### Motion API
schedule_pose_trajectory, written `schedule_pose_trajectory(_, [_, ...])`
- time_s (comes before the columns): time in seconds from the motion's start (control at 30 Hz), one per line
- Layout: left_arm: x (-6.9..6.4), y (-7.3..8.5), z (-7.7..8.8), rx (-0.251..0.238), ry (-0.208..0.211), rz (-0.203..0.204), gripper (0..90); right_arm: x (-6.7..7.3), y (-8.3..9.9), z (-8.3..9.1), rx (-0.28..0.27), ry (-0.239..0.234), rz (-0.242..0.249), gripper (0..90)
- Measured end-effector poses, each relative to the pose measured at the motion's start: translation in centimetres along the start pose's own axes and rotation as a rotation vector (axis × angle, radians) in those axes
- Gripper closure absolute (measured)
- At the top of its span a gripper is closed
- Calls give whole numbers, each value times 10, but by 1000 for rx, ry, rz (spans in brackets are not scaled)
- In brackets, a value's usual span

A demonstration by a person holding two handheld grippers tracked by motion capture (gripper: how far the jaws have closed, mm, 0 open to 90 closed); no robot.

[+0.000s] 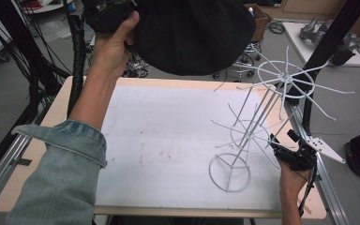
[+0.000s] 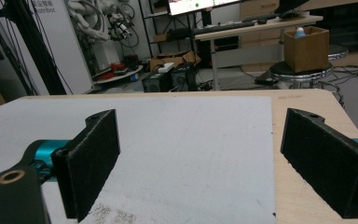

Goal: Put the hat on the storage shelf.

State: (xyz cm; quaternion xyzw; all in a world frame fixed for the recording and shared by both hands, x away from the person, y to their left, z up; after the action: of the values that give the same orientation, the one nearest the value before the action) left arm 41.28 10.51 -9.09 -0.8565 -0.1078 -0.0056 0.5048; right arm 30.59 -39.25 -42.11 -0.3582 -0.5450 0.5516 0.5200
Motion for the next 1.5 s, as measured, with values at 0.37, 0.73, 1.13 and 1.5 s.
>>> schedule_pose_trajectory(0.37, [1, 17, -23, 36, -6, 59, 848, 1, 1, -1, 9, -9, 1, 110])
schedule_pose_trajectory(0.73, [8, 32, -32, 93, -23, 150, 847, 0, 1, -1, 7, -3, 9, 110])
schedule_pose_trajectory(1.13, [6, 47, -30, 232, -29, 129, 835, 0, 1, -1, 7, -1, 4, 110])
schedule_pose_trajectory(1.5, [-1, 53, -30, 405, -24, 68, 830, 0, 1, -2, 3, -1, 11, 110])
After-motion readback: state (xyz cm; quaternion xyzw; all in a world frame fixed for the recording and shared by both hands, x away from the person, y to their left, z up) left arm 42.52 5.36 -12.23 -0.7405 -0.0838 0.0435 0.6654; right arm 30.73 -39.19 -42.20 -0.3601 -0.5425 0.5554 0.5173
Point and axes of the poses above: each handheld gripper's, and its own axes: z roughly backward along the jaws, y roughly out of its underside, x roughly to its left, the point moved 2 cm from there along -z, roughly forward along the jaws, and after that the axes turned 7 degrees about y, right-handed, at the moved point
